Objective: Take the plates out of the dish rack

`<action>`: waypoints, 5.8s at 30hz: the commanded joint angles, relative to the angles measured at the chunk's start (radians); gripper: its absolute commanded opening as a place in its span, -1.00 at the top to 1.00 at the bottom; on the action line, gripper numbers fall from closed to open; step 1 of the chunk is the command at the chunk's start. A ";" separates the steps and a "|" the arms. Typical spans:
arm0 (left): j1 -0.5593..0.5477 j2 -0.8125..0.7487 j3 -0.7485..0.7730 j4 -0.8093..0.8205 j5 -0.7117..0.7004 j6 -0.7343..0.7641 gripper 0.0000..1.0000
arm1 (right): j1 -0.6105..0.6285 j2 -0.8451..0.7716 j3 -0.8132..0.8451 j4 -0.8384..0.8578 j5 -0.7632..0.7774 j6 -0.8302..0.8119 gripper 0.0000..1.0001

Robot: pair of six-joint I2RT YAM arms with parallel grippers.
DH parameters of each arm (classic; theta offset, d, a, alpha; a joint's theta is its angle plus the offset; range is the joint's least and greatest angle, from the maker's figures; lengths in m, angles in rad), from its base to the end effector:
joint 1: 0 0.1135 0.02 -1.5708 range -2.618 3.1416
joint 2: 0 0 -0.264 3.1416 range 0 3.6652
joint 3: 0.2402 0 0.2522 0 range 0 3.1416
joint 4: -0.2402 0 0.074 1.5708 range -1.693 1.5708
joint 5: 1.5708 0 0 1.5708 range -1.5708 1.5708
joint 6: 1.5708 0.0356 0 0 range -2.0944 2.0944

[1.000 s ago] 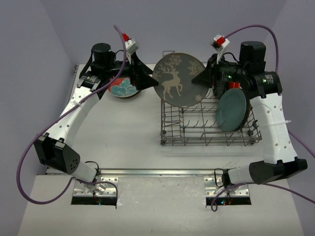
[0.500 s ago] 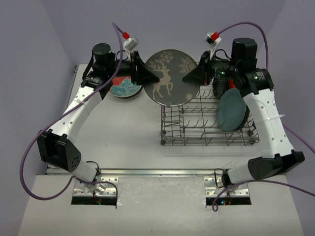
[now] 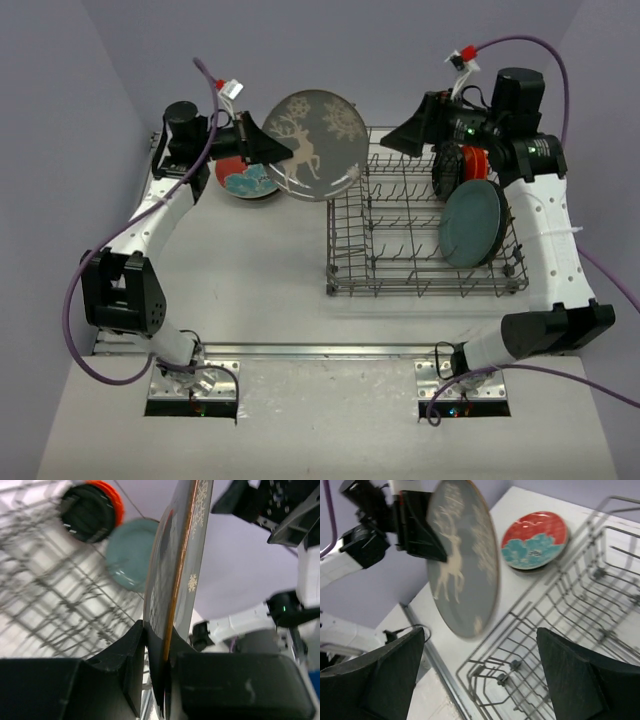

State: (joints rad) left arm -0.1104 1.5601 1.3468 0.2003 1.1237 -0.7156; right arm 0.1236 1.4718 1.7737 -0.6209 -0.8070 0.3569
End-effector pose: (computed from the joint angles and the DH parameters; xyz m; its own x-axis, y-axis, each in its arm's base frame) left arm 0.3529 -0.0714 0.3831 -0.6289 -0.2157 -0.7469 0.7038 0.2503 -0.6649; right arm 0.2981 0.0629 0.4754 -0.5592 0.1741 -0.8106 -0.6088 0.5774 0.5440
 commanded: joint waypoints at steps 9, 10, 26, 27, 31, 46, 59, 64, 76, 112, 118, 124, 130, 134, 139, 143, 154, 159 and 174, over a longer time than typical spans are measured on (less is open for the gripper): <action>0.358 0.235 0.164 -0.261 -0.297 0.107 1.00 | -0.290 0.055 0.029 -0.048 0.035 0.134 -0.92; 0.362 0.264 0.177 -0.271 -0.296 0.132 1.00 | -0.303 0.059 0.022 -0.062 0.028 0.140 -0.92; 0.366 0.568 0.358 -0.239 -0.245 0.163 0.92 | -0.346 0.073 0.048 -0.237 0.085 0.029 -0.98; 0.365 0.580 0.362 -0.237 -0.245 0.165 0.89 | -0.346 0.072 0.045 -0.247 0.089 0.025 -0.98; 0.366 0.626 0.391 -0.231 -0.234 0.168 0.78 | -0.346 0.064 0.041 -0.284 0.113 0.005 -0.98; 0.345 0.667 0.370 -0.246 -0.215 0.169 0.18 | -0.346 0.058 0.018 -0.318 0.123 -0.020 -0.97; 0.286 0.581 0.472 -0.693 -0.631 0.547 -0.87 | -0.346 0.088 0.010 -0.319 0.113 -0.048 -0.98; 0.225 0.544 0.491 -0.777 -0.868 0.642 -1.00 | -0.346 0.095 0.002 -0.318 0.125 -0.062 -0.98; 0.122 0.470 0.484 -0.790 -1.165 0.790 -1.00 | -0.346 0.107 0.029 -0.363 0.304 -0.189 -0.98; -0.195 -0.084 0.119 -0.445 -1.332 1.001 -1.00 | -0.343 0.146 -0.092 -0.528 0.765 -0.434 0.14; -0.196 -0.089 0.110 -0.446 -1.328 1.001 -1.00 | -0.344 0.171 -0.136 -0.495 0.759 -0.436 0.17; -0.195 -0.089 0.094 -0.438 -1.328 1.002 -1.00 | -0.344 0.173 -0.194 -0.470 0.744 -0.449 0.31; -0.195 -0.081 0.101 -0.437 -1.317 1.000 -1.00 | -0.342 0.174 -0.208 -0.498 0.669 -0.425 0.98; -0.195 -0.080 0.109 -0.446 -1.299 0.995 -1.00 | -0.337 0.146 -0.130 -0.527 0.592 -0.409 1.00; -0.195 -0.069 0.137 -0.481 -1.242 0.971 -1.00 | -0.335 0.068 -0.044 -0.516 0.515 -0.396 1.00; -0.195 -0.067 0.160 -0.480 -1.214 0.965 -1.00 | -0.335 -0.013 0.019 -0.453 0.473 -0.400 1.00; -0.192 -0.078 0.246 -0.503 -0.729 0.900 -1.00 | -0.337 -0.208 -0.001 -0.223 0.174 -0.395 1.00; -0.191 -0.077 0.244 -0.400 -0.227 0.723 -0.89 | -0.336 -0.279 -0.109 -0.008 -0.071 -0.255 1.00; -0.250 0.087 0.286 0.017 0.068 0.177 -0.56 | -0.240 -0.176 -0.068 0.188 -0.324 -0.088 1.00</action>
State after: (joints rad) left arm -0.3263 1.6413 1.5841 0.1100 1.1286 -0.4478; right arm -0.1654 1.3044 1.6488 -0.5918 -1.0264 0.2144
